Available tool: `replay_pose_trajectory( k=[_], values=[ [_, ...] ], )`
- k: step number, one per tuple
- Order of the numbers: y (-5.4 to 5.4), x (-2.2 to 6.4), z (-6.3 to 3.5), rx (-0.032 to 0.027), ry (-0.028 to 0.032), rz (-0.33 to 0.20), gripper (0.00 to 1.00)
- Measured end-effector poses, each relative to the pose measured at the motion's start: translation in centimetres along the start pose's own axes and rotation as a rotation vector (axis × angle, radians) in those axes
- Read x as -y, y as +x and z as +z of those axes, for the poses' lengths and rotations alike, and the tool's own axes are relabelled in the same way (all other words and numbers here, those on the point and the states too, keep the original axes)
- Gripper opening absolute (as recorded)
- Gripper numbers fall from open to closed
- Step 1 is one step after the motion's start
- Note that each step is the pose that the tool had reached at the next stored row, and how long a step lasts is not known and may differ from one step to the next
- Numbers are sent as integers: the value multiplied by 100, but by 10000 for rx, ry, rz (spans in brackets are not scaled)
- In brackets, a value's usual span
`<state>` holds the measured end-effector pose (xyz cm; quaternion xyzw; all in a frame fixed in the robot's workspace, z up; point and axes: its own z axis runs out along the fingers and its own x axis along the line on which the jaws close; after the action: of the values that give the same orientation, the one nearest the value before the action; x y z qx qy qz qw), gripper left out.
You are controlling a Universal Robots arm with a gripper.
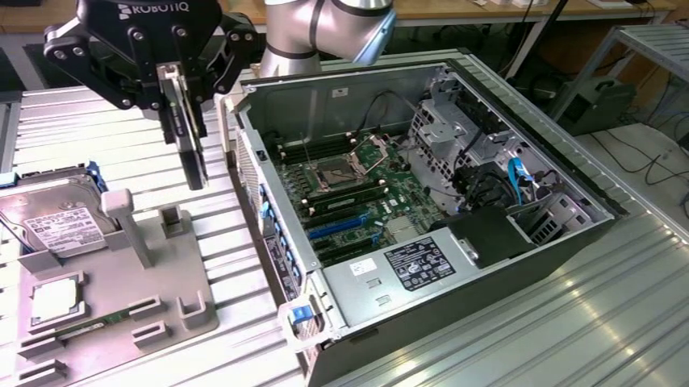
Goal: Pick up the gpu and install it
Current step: 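Pick up the gpu and move the gpu toward the slot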
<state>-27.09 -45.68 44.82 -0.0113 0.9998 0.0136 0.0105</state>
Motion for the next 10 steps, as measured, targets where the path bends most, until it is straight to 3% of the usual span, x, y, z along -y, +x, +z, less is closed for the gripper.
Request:
replay_pose_trajectory(
  k=[10],
  values=[
    [-133, 3, 3, 0, 0, -1, 29]
  ],
)
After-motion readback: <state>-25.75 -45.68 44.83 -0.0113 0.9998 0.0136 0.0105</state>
